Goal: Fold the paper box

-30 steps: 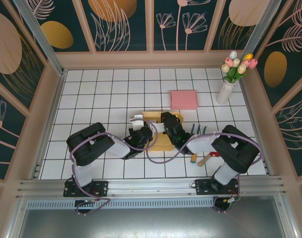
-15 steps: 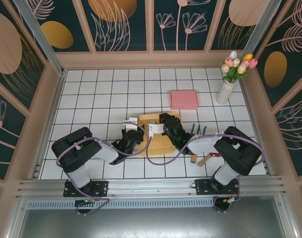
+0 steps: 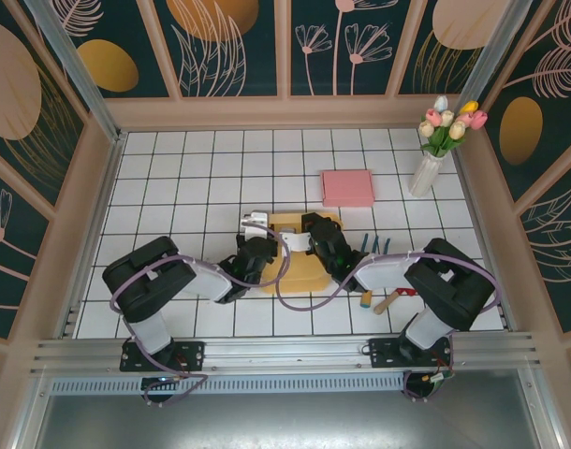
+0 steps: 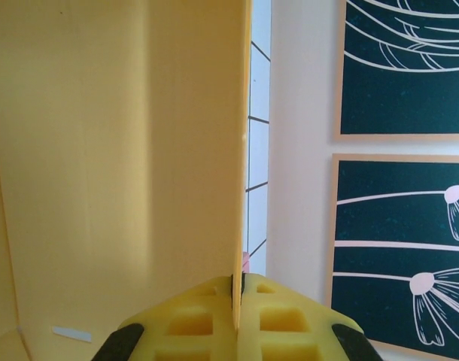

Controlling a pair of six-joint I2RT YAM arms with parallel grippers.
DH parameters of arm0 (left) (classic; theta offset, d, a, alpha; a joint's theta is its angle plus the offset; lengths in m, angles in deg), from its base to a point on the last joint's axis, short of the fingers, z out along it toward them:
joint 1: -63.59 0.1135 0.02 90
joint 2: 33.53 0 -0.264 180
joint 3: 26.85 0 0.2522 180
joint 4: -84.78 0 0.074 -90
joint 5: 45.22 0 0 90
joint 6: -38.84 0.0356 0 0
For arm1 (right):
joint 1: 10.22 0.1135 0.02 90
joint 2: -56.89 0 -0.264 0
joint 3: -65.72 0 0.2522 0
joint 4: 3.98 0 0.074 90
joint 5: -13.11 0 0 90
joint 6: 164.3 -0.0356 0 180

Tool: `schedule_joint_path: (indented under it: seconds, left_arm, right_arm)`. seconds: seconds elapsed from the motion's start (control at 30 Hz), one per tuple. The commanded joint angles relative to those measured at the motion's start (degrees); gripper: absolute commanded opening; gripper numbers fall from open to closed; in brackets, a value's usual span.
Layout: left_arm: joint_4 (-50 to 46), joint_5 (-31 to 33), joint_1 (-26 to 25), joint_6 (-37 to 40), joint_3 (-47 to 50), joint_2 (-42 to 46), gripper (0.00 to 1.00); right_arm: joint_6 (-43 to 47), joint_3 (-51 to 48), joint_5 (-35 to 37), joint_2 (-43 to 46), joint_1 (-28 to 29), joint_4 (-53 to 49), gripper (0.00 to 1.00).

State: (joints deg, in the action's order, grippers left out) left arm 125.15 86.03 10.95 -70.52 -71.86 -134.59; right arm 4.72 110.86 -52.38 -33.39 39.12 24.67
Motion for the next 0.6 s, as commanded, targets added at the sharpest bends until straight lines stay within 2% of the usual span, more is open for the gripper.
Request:
schedule_joint_path:
  seconds: [0.0, 0.03, 0.2, 0.27, 0.37, 0.43, 0.5, 0.57]
  left_arm:
    - [-0.9, 6.7, 0.9, -0.8, -2.2, -2.5, 0.06]
    - [-2.4, 8.5, 0.9, -1.5, -3.3, -3.4, 0.00]
    - [-9.7, 21.4, 0.9, -5.2, -6.4, -7.7, 0.00]
    - [-9.7, 21.3, 0.9, -5.2, -6.0, -8.0, 0.00]
    - [-8.1, 17.0, 0.9, -4.4, -5.1, -7.3, 0.00]
    - [-6.8, 12.8, 0.9, -3.3, -4.4, -6.2, 0.12]
    - [-6.3, 9.2, 0.9, -3.1, -3.6, -5.0, 0.30]
    - [-4.9, 6.1, 0.9, -3.2, -2.3, -4.0, 0.40]
  right_arm:
    - [-1.4, -1.4, -1.5, -1.5, 0.3, -6.4, 0.00]
    - [-1.4, -1.4, -1.4, -1.6, 0.3, -6.2, 0.00]
    - [-1.7, -1.4, -1.5, -1.1, 0.1, -6.2, 0.00]
    - [-1.8, -1.3, -1.6, -1.2, 0.1, -6.1, 0.00]
    - [-2.3, -1.2, -1.8, -1.4, 0.0, -6.1, 0.00]
    - [-2.6, -1.3, -1.8, -1.7, -0.1, -5.9, 0.00]
    - [-2.9, -1.3, -1.9, -2.0, 0.0, -5.9, 0.00]
    - [-3.1, -1.3, -1.9, -2.1, 0.0, -5.8, 0.00]
